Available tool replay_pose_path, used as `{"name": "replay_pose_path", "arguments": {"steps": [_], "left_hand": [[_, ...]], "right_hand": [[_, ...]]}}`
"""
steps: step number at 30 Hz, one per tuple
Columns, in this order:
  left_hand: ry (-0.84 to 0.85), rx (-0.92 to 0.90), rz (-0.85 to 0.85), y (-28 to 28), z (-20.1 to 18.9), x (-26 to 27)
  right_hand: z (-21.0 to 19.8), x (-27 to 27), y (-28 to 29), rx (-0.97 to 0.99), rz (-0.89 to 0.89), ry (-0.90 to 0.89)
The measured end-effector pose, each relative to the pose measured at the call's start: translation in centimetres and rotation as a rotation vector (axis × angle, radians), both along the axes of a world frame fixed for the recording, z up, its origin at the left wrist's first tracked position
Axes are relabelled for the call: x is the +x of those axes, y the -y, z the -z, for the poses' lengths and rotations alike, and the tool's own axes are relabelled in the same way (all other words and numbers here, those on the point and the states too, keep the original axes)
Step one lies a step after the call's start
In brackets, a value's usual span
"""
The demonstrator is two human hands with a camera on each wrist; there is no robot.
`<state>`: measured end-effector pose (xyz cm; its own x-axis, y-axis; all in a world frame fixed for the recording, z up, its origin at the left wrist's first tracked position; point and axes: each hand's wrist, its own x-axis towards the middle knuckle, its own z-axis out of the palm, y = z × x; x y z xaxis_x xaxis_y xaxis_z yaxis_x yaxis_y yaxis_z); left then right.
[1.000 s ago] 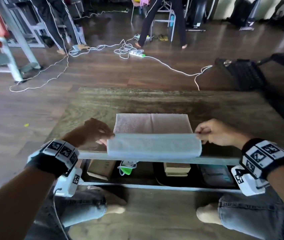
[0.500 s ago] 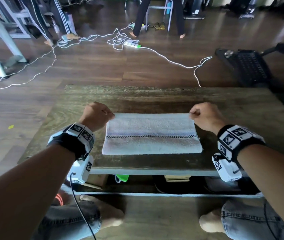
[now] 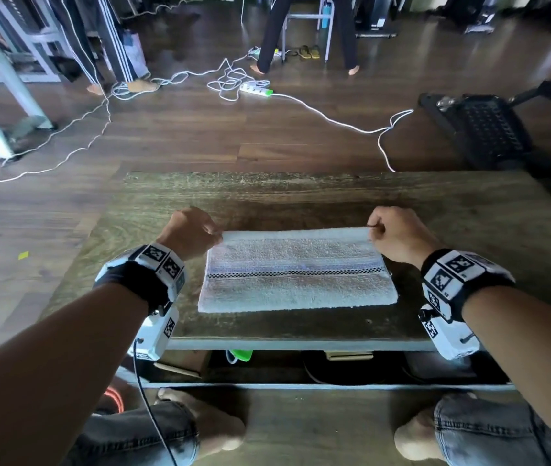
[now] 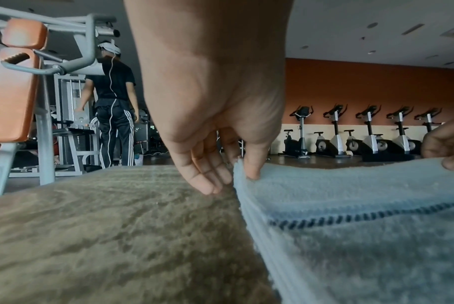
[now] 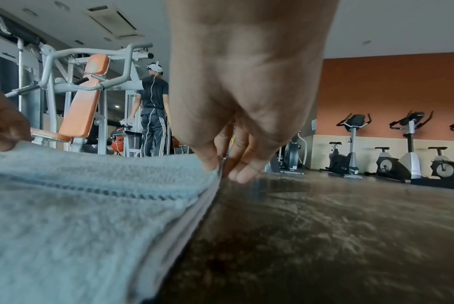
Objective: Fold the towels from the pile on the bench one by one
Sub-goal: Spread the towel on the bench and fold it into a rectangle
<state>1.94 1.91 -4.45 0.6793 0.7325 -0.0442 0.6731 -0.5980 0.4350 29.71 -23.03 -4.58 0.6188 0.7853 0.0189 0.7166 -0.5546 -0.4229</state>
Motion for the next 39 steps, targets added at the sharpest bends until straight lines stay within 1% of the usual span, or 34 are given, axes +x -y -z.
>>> {"name": "replay_pose_path", "arguments": {"steps": [2,4,7,9,11,12,14,17,19,20,22,24,26,28,31,35,37,39], "left_hand": [[0.054,0.006,0.012,0.2,-1.7,0.0],[0.153,0.043,-0.008,0.5,-3.9,-0.1],[0.436,0.17,-0.057,1.4,-6.7,-1.0],[0.569,0.238,-0.033,2.4,-7.2,-2.2],[0.608,0.27,0.014,4.0,-6.6,-3.7],[0.601,0.273,0.031,4.9,-5.9,-4.5],[0.531,0.254,0.046,6.7,-3.7,-6.3],[0.279,0.155,0.065,8.3,0.7,-8.9],[0.114,0.142,0.062,9.4,2.9,-10.1],[0.098,0.165,0.045,9.5,4.0,-10.3],[0.161,0.162,-0.038,9.8,4.9,-10.1],[0.167,0.131,-0.186,10.4,4.3,-9.5],[0.159,0.118,-0.263,11.1,3.4,-8.9],[0.129,0.118,-0.266,11.7,2.5,-8.5],[0.145,0.091,-0.244,11.5,2.0,-8.6],[0.153,0.02,-0.324,10.8,1.5,-8.5],[0.107,0.001,-0.34,11.0,1.0,-8.4],[0.015,0.079,-0.299,11.3,1.0,-8.3]], "right_hand": [[-1.3,-0.1,0.2,0.071,-0.017,0.028],[-3.2,-0.3,0.6,0.175,-0.019,0.081],[-5.9,-0.6,1.8,0.454,0.008,0.21],[-6.6,-1.5,3.2,0.596,0.026,0.242],[-6.1,-2.8,4.9,0.638,0.017,0.251],[-5.5,-3.8,5.8,0.619,0.013,0.232],[-3.6,-5.3,7.8,0.52,-0.013,0.116],[0.2,-7.1,10.7,0.28,-0.042,-0.013],[2.1,-8.1,12.1,0.218,0.006,-0.074],[2.7,-8.5,12.4,0.23,0.046,-0.102],[3.2,-9.2,12.3,0.26,0.13,-0.116],[3.1,-9.3,11.6,0.233,0.201,-0.085],[2.5,-9.2,10.8,0.158,0.262,-0.079],[1.8,-9.3,10.1,0.071,0.29,-0.089],[1.1,-9.5,9.5,-0.018,0.319,-0.07],[-0.4,-8.9,9.4,-0.11,0.299,-0.064],[-0.8,-8.7,9.5,-0.152,0.276,-0.092],[-0.6,-8.7,9.5,-0.171,0.23,-0.082]]}}
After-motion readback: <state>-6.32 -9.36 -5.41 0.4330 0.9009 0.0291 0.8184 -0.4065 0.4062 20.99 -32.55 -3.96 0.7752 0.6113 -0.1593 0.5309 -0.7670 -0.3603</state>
